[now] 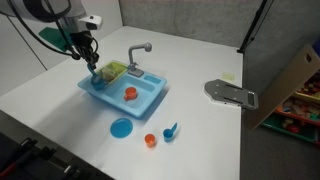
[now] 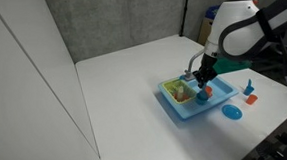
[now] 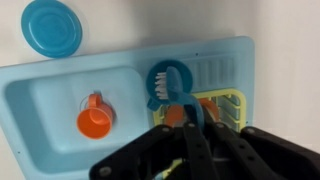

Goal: Remove the folk from the orange cup and put it in the blue cup

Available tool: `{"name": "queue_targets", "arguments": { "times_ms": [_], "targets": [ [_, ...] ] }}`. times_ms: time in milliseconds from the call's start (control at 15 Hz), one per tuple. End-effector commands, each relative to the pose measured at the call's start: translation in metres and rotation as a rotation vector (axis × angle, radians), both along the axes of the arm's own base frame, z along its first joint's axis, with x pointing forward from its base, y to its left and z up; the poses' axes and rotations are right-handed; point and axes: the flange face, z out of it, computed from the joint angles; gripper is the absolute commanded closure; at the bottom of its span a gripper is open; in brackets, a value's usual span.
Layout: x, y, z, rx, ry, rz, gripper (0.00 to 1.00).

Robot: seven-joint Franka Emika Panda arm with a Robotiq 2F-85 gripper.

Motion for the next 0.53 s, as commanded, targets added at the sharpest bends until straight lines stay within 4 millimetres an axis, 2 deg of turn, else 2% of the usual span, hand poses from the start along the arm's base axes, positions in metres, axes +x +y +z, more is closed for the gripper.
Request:
{"name": "queue_targets", "arguments": {
  "times_ms": [0, 467],
  "targets": [
    [0.0113, -0.001, -0.0006, 0.014, -0.021, 0.02, 0.96],
    [0.015, -0.0038, -0.0095, 0.02, -0.009, 0.027, 0.96]
  ]
}}
